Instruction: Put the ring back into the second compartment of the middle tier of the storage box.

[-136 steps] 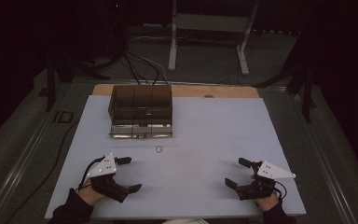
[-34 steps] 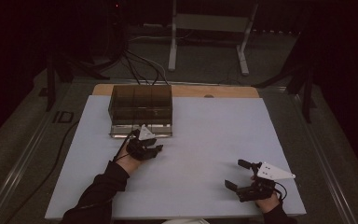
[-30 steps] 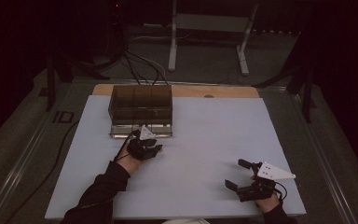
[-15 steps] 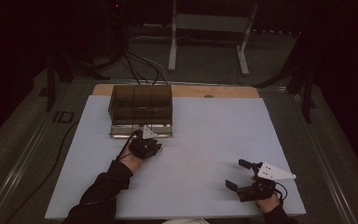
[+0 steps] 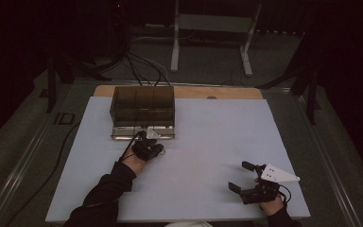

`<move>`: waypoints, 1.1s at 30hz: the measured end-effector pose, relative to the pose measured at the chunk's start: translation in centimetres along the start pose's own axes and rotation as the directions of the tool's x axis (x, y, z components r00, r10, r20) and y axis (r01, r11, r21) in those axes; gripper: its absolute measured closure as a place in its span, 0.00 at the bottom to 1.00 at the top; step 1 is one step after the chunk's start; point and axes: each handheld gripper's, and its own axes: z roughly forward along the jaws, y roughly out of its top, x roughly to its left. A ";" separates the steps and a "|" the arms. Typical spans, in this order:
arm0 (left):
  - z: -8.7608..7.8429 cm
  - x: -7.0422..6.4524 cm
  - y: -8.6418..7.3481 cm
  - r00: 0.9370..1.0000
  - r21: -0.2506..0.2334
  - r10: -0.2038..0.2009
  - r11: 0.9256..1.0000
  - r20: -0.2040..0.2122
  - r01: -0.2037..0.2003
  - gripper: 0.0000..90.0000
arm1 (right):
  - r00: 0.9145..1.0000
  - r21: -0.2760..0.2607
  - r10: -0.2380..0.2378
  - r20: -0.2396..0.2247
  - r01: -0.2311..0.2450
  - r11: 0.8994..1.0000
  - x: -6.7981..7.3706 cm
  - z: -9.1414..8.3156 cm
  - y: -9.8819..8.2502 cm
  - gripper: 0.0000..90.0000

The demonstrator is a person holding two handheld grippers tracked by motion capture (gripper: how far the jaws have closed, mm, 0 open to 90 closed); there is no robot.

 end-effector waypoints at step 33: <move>-1.9 -1.0 0.5 0.998 -0.040 0.066 0.997 0.016 -0.066 1.00 | 1.000 -0.011 0.006 0.008 -0.006 1.000 -0.1 0.0 0.0 0.01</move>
